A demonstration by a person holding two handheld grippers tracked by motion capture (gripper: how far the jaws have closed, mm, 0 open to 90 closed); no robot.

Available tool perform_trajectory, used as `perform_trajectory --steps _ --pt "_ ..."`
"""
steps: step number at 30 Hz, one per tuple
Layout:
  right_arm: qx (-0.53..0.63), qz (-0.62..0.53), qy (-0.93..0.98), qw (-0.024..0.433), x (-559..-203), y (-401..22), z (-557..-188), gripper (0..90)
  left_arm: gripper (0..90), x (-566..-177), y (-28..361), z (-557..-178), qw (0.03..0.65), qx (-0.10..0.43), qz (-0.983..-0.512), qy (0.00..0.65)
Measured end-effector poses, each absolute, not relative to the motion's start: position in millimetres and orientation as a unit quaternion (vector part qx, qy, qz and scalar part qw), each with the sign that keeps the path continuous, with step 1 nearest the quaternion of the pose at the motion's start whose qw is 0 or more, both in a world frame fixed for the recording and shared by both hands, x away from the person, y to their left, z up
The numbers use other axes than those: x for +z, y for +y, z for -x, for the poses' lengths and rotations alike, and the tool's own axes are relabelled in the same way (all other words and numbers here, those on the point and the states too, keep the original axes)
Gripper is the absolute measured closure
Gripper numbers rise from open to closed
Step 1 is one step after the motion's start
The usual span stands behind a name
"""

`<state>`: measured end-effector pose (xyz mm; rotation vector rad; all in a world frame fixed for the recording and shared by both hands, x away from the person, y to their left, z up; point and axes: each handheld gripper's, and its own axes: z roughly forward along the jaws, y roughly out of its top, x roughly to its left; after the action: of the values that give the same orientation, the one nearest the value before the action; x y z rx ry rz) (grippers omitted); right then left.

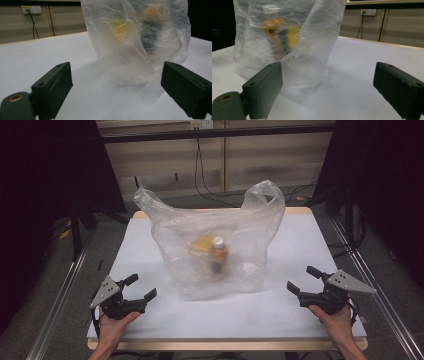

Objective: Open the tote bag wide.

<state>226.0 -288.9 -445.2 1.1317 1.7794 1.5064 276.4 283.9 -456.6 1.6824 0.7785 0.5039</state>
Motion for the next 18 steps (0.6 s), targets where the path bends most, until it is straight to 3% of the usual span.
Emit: perform_trajectory --steps 6,10,13,16,17,18 --pt "0.557 -0.418 0.669 0.260 -444.9 -288.9 -226.7 17.9 16.5 -455.5 280.2 -276.1 0.565 0.205 -0.731 0.323" --pt "0.554 -0.413 0.676 0.254 -445.3 -287.0 -227.4 22.8 25.7 -454.3 279.1 -276.4 0.567 0.196 -0.734 0.319" --pt "0.560 -0.407 0.680 0.240 -445.6 -284.5 -229.6 33.0 30.3 -453.0 278.2 -274.4 0.561 0.196 -0.740 0.314" --pt "0.560 -0.403 0.683 0.239 -445.1 -283.7 -230.7 37.8 33.9 -452.1 278.9 -273.1 0.563 0.196 -0.737 0.317" --pt "0.562 -0.398 0.686 0.234 -445.0 -282.6 -231.6 45.5 36.4 -451.3 280.0 -272.9 0.562 0.197 -0.741 0.311" --pt "0.563 -0.397 0.687 0.231 -444.9 -281.9 -232.2 47.2 38.3 -451.6 279.5 -272.7 0.565 0.192 -0.740 0.312"
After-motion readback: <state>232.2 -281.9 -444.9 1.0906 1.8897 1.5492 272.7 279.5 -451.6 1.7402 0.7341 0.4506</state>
